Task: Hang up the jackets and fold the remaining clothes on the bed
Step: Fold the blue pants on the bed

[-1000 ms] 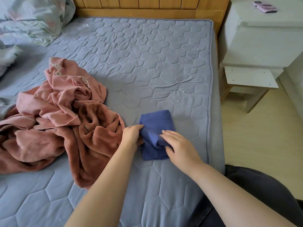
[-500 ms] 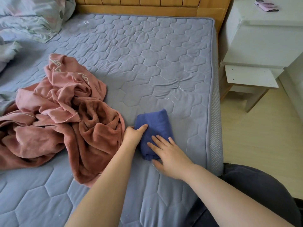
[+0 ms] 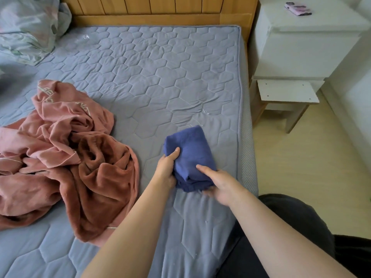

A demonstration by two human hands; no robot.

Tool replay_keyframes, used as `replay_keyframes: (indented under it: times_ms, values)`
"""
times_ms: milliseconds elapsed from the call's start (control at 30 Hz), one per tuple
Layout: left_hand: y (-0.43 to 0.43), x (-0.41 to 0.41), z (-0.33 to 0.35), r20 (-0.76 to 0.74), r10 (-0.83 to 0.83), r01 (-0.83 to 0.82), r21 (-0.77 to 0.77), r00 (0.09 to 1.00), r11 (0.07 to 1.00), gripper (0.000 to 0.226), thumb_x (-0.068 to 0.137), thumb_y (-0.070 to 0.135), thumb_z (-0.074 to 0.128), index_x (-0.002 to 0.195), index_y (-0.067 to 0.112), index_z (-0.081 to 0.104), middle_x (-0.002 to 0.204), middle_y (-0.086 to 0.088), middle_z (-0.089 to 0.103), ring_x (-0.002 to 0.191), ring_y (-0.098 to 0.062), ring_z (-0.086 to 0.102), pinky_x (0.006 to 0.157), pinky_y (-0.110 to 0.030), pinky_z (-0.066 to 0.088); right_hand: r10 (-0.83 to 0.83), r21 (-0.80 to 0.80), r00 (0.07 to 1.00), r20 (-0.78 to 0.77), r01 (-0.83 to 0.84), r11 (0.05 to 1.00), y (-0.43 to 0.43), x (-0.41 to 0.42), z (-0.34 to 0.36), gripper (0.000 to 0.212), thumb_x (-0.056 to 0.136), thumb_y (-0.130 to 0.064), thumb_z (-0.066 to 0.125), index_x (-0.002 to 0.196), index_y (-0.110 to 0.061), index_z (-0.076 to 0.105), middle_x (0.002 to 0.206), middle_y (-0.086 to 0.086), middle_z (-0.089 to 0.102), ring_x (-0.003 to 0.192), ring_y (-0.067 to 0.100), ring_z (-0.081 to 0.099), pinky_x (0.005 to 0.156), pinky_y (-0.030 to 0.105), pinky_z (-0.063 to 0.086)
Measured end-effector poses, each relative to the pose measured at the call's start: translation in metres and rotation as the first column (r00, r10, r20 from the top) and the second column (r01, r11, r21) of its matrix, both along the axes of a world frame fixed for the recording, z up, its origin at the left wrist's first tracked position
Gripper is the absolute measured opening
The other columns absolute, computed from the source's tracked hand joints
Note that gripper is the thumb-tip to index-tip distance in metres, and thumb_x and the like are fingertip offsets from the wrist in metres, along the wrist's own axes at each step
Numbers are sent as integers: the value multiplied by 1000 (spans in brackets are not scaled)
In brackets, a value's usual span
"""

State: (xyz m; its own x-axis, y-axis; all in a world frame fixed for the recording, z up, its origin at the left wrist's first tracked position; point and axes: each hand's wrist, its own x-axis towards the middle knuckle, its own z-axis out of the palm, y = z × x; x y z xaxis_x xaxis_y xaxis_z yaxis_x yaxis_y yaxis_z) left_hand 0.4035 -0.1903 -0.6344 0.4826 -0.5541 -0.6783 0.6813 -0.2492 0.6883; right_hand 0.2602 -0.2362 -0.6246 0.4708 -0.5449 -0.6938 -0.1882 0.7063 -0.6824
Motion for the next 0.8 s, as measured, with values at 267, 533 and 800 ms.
replay_keyframes:
  times_ms: [267, 533, 800]
  values:
    - [-107, -81, 37, -58, -132, 120, -177, 990, 977, 47, 93, 39, 54, 131, 12, 52, 122, -21, 63, 102, -37, 64, 66, -40, 55, -363, 245, 879, 310, 295, 924, -72, -79, 39, 42, 74, -17, 68, 114, -6, 63, 105, 9, 70, 94, 21, 66, 80, 32, 52]
    - [-235, -225, 41, -30, -338, 313, -306, 941, 899, 34, 94, 27, 57, 124, 13, 53, 115, -19, 67, 104, -40, 64, 81, -53, 55, -646, 232, 701, 303, 603, 763, -175, -222, 34, 19, 91, 1, 54, 109, 0, 60, 97, 11, 67, 85, 20, 66, 77, 30, 55]
    - [-310, -382, 107, -191, -426, 371, -265, 884, 890, 40, 91, 18, 62, 129, 12, 51, 121, -16, 65, 108, -32, 63, 92, -44, 51, -710, 171, 639, 297, 695, 698, -238, -369, 99, 38, 96, -34, 50, 120, -6, 61, 117, 7, 66, 110, 24, 62, 96, 42, 46]
